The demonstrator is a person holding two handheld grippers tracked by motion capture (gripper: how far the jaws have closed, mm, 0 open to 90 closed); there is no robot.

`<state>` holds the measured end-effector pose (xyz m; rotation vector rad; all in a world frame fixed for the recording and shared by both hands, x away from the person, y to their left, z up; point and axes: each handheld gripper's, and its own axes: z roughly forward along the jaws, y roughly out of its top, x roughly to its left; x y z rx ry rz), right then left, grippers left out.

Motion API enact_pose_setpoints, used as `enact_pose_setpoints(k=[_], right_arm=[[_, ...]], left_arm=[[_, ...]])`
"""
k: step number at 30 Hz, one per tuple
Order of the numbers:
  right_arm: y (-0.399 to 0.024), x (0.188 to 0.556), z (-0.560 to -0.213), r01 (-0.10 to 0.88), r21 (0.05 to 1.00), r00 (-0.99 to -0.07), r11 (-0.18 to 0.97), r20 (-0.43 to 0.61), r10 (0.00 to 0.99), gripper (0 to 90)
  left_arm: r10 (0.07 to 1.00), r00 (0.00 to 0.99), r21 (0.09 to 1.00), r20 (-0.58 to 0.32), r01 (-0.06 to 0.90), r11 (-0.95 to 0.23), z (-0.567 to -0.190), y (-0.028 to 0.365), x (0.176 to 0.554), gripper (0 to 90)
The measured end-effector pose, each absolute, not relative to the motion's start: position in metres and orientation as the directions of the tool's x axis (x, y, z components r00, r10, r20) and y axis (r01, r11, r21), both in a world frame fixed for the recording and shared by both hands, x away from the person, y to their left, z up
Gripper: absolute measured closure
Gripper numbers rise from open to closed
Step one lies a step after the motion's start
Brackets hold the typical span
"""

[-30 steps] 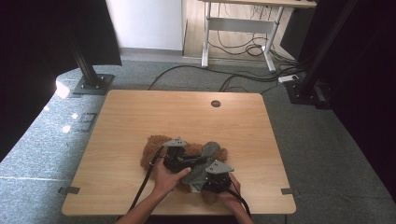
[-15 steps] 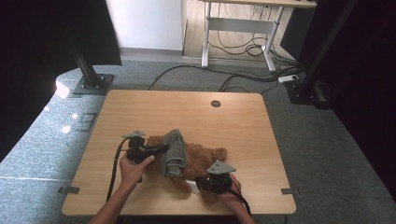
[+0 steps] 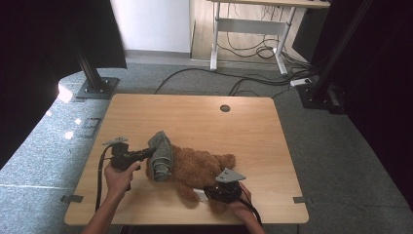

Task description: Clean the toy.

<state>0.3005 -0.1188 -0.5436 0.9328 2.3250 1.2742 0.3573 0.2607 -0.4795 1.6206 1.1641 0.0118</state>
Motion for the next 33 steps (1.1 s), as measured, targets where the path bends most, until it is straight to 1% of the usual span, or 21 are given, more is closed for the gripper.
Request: enact_pose_setpoints(k=[12, 14, 19, 22, 25, 28, 29, 31, 33], right_arm=[[-0.12, 0.298, -0.546, 0.405, 0.829, -0.737, 0.384, 0.048, 0.674, 50.2], [-0.121, 0.297, -0.545, 0.407, 0.831, -0.743, 0.381, 0.058, 0.667, 45.3], [-0.137, 0.294, -0.537, 0.418, 0.844, -0.76, 0.337, 0.123, 0.638, 28.7], [-0.15, 0.292, -0.529, 0.424, 0.864, -0.767, 0.273, 0.182, 0.616, 24.3], [-0.158, 0.294, -0.521, 0.46, 0.868, -0.748, 0.186, 0.265, 0.609, 20.6], [-0.15, 0.303, -0.521, 0.509, 0.85, -0.725, 0.136, 0.338, 0.6, 16.9], [-0.145, 0.307, -0.522, 0.518, 0.844, -0.722, 0.138, 0.345, 0.6, 13.7], [-0.133, 0.312, -0.523, 0.519, 0.84, -0.714, 0.161, 0.322, 0.621, 14.1], [-0.126, 0.315, -0.523, 0.515, 0.839, -0.694, 0.177, 0.287, 0.66, 23.0]], left_arm=[[0.713, 0.465, 0.702, -0.525, 0.71, 0.055, -0.507, 0.28, 0.35, 79.1], [0.704, 0.459, 0.697, -0.542, 0.713, 0.072, -0.51, 0.282, 0.349, 79.1], [0.696, 0.47, 0.697, -0.543, 0.715, 0.061, -0.512, 0.277, 0.35, 79.2], [0.696, 0.474, 0.699, -0.539, 0.713, 0.056, -0.512, 0.275, 0.349, 79.2], [0.691, 0.48, 0.698, -0.54, 0.714, 0.05, -0.514, 0.273, 0.347, 79.2], [0.686, 0.483, 0.695, -0.544, 0.718, 0.045, -0.517, 0.27, 0.346, 79.4], [0.687, 0.481, 0.693, -0.544, 0.719, 0.046, -0.517, 0.269, 0.345, 79.4], [0.691, 0.477, 0.692, -0.542, 0.721, 0.045, -0.518, 0.27, 0.345, 79.5], [0.689, 0.472, 0.685, -0.55, 0.727, 0.048, -0.518, 0.272, 0.345, 79.4]])
